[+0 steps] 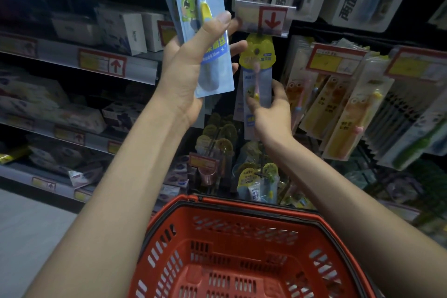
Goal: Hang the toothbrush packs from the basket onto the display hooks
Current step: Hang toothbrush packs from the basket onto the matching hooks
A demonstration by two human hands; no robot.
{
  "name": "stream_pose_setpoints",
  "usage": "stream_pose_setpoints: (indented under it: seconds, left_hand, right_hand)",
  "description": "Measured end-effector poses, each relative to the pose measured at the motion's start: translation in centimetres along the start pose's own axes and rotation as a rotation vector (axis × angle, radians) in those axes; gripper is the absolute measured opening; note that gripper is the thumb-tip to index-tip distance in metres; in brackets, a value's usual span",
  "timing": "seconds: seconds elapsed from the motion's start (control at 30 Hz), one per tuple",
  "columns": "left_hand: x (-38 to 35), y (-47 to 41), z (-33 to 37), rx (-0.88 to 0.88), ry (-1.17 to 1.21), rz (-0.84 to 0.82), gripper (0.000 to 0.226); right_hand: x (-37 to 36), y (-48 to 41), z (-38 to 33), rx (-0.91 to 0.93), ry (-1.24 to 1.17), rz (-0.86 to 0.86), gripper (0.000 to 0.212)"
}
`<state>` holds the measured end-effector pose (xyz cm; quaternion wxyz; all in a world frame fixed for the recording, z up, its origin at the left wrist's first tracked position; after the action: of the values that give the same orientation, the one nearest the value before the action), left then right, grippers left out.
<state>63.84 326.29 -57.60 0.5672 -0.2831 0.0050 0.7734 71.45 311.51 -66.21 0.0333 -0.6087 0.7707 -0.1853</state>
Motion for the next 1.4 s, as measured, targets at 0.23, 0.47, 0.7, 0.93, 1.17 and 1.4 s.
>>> stream_pose_setpoints:
  seconds: [0.23, 0.47, 0.7, 0.93, 1.17, 1.4]
  left_hand:
    - [0.1, -0.1, -0.2, 0.013, -0.002, 0.005, 0.036]
    - [0.2, -0.5, -0.6, 0.011, -0.004, 0.006, 0.02]
    - [0.0, -0.5, -1.1, 0.01, 0.0, 0.053, 0.01]
    - [-0.2, -0.7, -1.5, 0.032, 0.072, 0.071, 0.016]
    - [-0.1, -0.8, -2.1, 0.022, 0.017, 0.048, 0.039]
    - [-0.6, -0.4, -1.8, 0.068, 0.074, -0.018, 0.023]
  right_hand:
    - [-0.4, -0.1, 1.3, -0.034, 0.169, 0.048, 0.068]
    - [1.6, 3.6, 0.4, 0.174, 0.262, 0.076, 0.067]
    - [3.0, 4.9, -6.9, 0.395, -0.113, 0.117, 0.018]
    - [1.7, 4.9, -9.8, 0.345, -0.184, -0.139, 0.038]
    - [1.7, 4.9, -9.7, 0.336, -0.162, -0.221, 0.047]
    - [1.7, 5.5, -8.7, 0.242, -0.205, -0.296, 0.044]
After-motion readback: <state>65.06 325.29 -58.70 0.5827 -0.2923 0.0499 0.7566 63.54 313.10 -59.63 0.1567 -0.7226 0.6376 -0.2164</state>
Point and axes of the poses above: each hand's wrist, its own y-axis away from the middle knuckle, its own x-axis out of the back of the hand, z = x × y, the point moved 3 cm from there along -y, towards the middle knuckle, and after that the axes turned 7 degrees about z, right-handed, at the moved point
